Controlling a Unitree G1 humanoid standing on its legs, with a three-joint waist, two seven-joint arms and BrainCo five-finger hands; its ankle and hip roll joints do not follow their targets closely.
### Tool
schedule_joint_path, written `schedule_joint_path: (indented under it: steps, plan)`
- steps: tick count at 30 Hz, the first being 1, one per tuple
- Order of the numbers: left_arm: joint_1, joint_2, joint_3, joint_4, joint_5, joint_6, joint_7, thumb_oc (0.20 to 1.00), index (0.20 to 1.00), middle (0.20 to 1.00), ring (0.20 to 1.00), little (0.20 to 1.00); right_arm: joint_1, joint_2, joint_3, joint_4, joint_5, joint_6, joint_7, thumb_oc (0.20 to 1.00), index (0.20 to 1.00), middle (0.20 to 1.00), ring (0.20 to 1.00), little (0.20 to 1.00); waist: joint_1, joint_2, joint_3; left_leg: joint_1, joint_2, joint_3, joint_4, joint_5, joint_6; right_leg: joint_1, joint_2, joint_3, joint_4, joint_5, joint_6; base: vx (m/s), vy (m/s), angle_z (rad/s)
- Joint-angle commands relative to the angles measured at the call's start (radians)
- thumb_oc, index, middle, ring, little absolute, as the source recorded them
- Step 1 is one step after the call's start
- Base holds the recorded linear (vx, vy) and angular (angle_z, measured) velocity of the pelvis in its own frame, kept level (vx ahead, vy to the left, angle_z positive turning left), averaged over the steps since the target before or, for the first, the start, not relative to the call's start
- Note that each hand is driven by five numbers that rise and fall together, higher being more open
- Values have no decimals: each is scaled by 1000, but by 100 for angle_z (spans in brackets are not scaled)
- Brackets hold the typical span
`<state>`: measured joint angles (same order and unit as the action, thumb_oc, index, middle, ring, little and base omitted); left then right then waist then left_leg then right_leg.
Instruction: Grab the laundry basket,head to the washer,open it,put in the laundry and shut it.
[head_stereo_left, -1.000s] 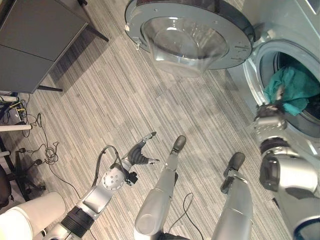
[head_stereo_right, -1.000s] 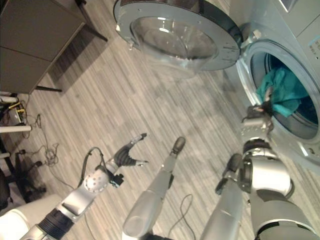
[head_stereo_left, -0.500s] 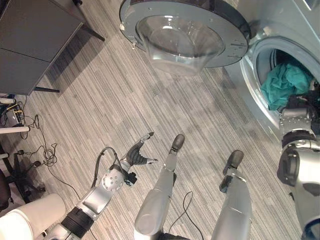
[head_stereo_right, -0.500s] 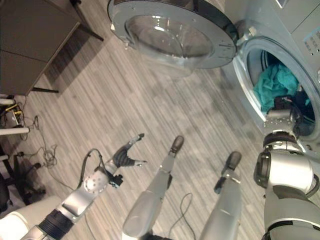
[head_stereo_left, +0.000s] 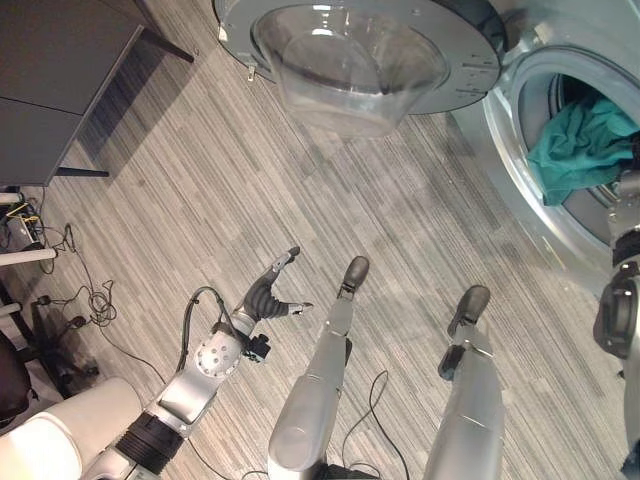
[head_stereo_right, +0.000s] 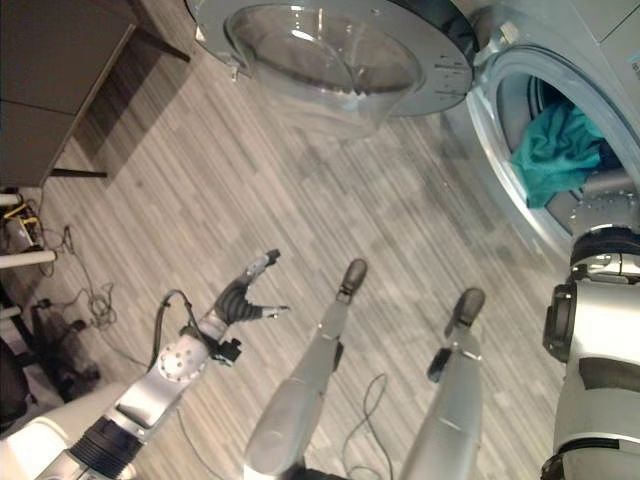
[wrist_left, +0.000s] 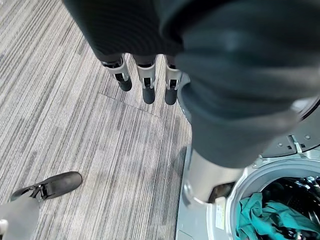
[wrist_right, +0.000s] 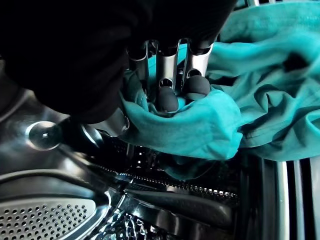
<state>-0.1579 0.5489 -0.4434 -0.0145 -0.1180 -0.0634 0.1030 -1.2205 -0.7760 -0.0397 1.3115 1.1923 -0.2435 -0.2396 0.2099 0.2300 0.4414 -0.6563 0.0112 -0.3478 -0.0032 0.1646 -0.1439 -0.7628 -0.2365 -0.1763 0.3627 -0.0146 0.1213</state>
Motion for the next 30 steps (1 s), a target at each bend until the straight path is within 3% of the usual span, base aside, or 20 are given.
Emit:
schedule_joint_path:
  steps: [1, 3, 5, 6, 8, 15, 18, 23, 27, 28, 30]
  plan:
    - [10, 23, -16, -44, -14, -46, 19, 1000, 1000, 1000, 1000, 1000, 9, -10, 23, -23, -37, -24, 18, 410, 410, 410, 410, 410, 4, -25, -5, 126, 40, 34, -65, -132, 26, 39, 6, 87, -120, -33, 41, 0, 0, 0]
    - [19, 20, -2, -43, -8, -49, 25, 1000, 1000, 1000, 1000, 1000, 71, 72, 4, -22, -45, -13, 35, 1000, 1000, 1000, 1000, 1000, -1, -30, 0, 126, 40, 37, -59, -136, 27, 42, 6, 86, -119, -31, 40, -14, -2, -2]
    - [18, 9, 8, -39, -2, -48, 33, 1000, 1000, 1000, 1000, 1000, 118, 151, 5, -49, -57, -15, 49, 1000, 1000, 1000, 1000, 1000, -4, -32, 7, 124, 41, 42, -53, -138, 29, 44, 6, 88, -120, -29, 40, -34, 18, -5]
    - [21, -3, 23, -29, 18, -44, 39, 1000, 1000, 1000, 1000, 1000, 193, 255, -3, -129, -53, -35, 76, 1000, 1000, 1000, 1000, 1000, -12, -40, 13, 124, 40, 47, -45, -142, 32, 49, 6, 92, -121, -26, 39, -37, 33, -7]
    - [16, -21, 30, -24, 29, -38, 40, 1000, 1000, 1000, 1000, 1000, 267, 359, -20, -228, -6, -59, 131, 1000, 1000, 1000, 1000, 1000, -24, -46, 19, 126, 39, 52, -37, -146, 36, 58, 6, 92, -127, -20, 39, -26, 34, -7]
    - [47, -43, 10, -25, 38, -14, -22, 1000, 1000, 1000, 1000, 1000, 567, 624, -25, -444, 150, -63, 284, 1000, 1000, 1000, 1000, 1000, -78, -91, 23, 156, 39, 75, -8, -172, 40, 129, 0, 90, -178, 4, 44, -13, 47, -4]
    - [61, -43, 22, -18, 40, -10, -32, 1000, 1000, 1000, 1000, 1000, 714, 659, 9, -517, 138, -52, 314, 1000, 1000, 1000, 1000, 1000, -110, -120, 18, 169, 41, 85, 12, -185, 40, 163, -4, 87, -204, 19, 47, -19, 47, -12]
    - [107, -27, 69, 15, 59, -12, -58, 1000, 1000, 1000, 1000, 1000, 930, 618, 72, -535, -24, 16, 324, 1000, 1000, 1000, 1000, 1000, -164, -179, -19, 214, 37, 96, 64, -220, 42, 246, -6, 94, -229, 36, 46, 12, 29, -8]
    - [161, -5, 146, 45, 89, -7, -54, 1000, 1000, 1000, 1000, 1000, 1077, 571, 60, -546, -184, 65, 305, 1000, 1000, 1000, 1000, 1000, -200, -227, -62, 313, 62, 117, 121, -287, 37, 359, 5, 104, -240, 25, 49, 81, 35, -12]
    - [163, -5, 147, 44, 89, -7, -54, 1000, 1000, 1000, 1000, 1000, 1078, 572, 60, -548, -185, 66, 304, 1000, 1000, 1000, 1000, 1000, -201, -228, -61, 313, 60, 117, 120, -283, 37, 360, 3, 104, -244, 30, 50, 151, 57, -31]
    - [220, 5, 217, 47, 110, -5, -55, 1000, 1000, 1000, 1000, 1000, 1157, 535, 13, -579, -264, 79, 302, 1000, 1000, 1000, 1000, 1000, -224, -251, -97, 416, 89, 146, 141, -330, 44, 441, 19, 132, -250, 18, 59, 169, 86, -36]
